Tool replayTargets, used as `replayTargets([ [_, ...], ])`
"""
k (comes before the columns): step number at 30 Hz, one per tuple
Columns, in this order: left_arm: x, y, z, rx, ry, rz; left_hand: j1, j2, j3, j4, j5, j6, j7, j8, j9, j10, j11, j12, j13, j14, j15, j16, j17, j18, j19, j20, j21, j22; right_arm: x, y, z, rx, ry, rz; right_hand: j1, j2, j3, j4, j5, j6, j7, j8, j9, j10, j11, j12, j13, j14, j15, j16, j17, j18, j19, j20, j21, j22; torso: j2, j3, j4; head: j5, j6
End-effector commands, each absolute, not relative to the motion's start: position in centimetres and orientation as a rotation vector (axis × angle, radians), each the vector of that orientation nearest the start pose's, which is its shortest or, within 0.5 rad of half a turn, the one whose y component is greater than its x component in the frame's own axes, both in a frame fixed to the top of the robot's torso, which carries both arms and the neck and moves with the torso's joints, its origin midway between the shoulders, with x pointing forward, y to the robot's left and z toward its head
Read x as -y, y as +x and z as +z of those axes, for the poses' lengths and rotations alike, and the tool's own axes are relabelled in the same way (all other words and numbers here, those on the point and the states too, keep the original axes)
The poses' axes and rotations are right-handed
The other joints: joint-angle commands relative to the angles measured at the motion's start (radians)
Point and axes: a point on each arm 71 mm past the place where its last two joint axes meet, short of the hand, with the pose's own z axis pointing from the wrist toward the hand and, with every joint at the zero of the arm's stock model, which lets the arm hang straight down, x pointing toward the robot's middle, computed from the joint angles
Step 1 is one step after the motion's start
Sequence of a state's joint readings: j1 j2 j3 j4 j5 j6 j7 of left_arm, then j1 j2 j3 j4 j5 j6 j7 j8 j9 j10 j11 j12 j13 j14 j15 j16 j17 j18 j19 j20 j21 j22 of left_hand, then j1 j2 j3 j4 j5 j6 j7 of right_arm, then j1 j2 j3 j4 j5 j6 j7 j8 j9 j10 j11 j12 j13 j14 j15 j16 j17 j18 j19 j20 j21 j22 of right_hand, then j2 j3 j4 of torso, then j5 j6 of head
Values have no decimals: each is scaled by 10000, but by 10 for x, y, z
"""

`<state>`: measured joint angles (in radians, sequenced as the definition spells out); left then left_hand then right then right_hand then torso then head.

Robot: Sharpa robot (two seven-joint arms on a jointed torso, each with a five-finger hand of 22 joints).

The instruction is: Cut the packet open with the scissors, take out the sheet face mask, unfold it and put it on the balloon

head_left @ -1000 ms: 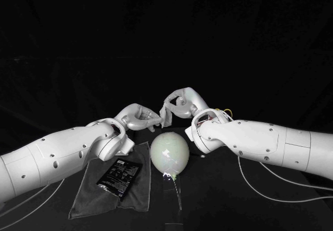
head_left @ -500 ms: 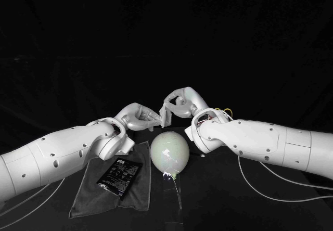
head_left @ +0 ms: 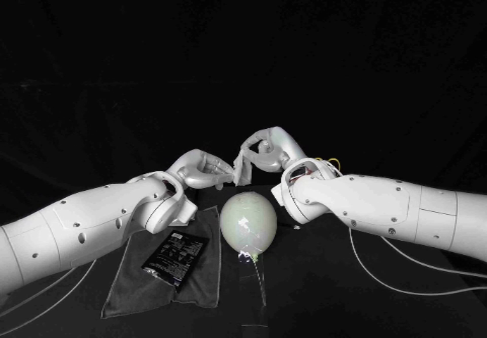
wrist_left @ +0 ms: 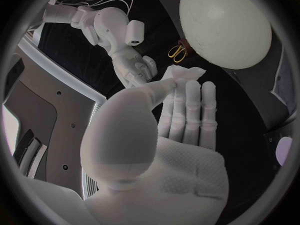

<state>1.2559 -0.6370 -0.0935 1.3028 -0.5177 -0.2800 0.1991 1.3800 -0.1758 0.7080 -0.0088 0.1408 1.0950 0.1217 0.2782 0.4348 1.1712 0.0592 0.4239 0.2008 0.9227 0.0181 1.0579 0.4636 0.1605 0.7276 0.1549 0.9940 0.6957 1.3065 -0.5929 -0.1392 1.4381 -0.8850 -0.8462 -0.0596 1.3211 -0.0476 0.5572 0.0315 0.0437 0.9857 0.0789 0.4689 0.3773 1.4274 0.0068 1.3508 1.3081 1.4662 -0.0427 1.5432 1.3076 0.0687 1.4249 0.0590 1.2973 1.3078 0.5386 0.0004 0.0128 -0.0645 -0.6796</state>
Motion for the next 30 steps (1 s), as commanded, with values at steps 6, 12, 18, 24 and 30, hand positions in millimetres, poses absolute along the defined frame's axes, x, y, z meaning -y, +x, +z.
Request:
replayTargets([
  [6,-166,530,-186,-16585,-6580,-12330,-773,-34,592,-574,867,-9,-68,142,1419,-95,-53,431,457,1,-85,326,39,214,-174,-50,436,352,131,505,-148,-13171,4383,9051,23,28,68,-13,49,68,10,268,266,92,-12,37,367,843,-79,44,2142,-99,65,24,65,1858,5,3,8,20,23],
  [12,-174,532,-188,-16632,-6923,-11954,-1081,-89,733,-833,1395,19,-104,184,1756,-137,-90,663,691,8,-122,497,60,216,-207,-74,620,492,138,501,-146,-13066,4405,9105,17,15,77,-26,49,68,7,279,270,96,-15,35,369,854,-80,55,2167,-105,82,20,95,1866,0,1,-1,59,32],
  [18,-181,534,-190,-16645,-7109,-11637,-1235,-98,803,-961,1664,32,-124,202,1967,-173,-109,800,835,1,-141,596,68,217,-227,-90,719,567,143,497,-145,-13053,4407,9180,17,15,77,-26,49,68,7,279,270,96,-15,35,369,854,-80,55,2167,-105,82,20,95,1866,1,4,2,77,36],
  [24,-185,535,-190,-16611,-7278,-11343,-1295,-101,847,-1015,1776,38,-131,211,2075,-192,-116,868,908,-3,-151,646,73,220,-228,-99,772,605,148,494,-145,-13232,4278,9397,14,3,83,-37,49,68,5,287,273,98,-17,32,368,851,-81,51,2158,-100,70,18,72,1859,0,-1,6,115,45],
  [30,-189,537,-191,-16482,-7460,-11134,-1308,-94,863,-1028,1784,36,-129,211,2105,-198,-114,886,928,-6,-152,658,73,221,-227,-103,790,617,155,492,-145,-13434,4057,9767,11,-2,84,-39,49,65,6,287,273,84,-17,9,344,849,-81,48,2153,-95,57,18,47,1852,-4,-4,0,148,50],
])
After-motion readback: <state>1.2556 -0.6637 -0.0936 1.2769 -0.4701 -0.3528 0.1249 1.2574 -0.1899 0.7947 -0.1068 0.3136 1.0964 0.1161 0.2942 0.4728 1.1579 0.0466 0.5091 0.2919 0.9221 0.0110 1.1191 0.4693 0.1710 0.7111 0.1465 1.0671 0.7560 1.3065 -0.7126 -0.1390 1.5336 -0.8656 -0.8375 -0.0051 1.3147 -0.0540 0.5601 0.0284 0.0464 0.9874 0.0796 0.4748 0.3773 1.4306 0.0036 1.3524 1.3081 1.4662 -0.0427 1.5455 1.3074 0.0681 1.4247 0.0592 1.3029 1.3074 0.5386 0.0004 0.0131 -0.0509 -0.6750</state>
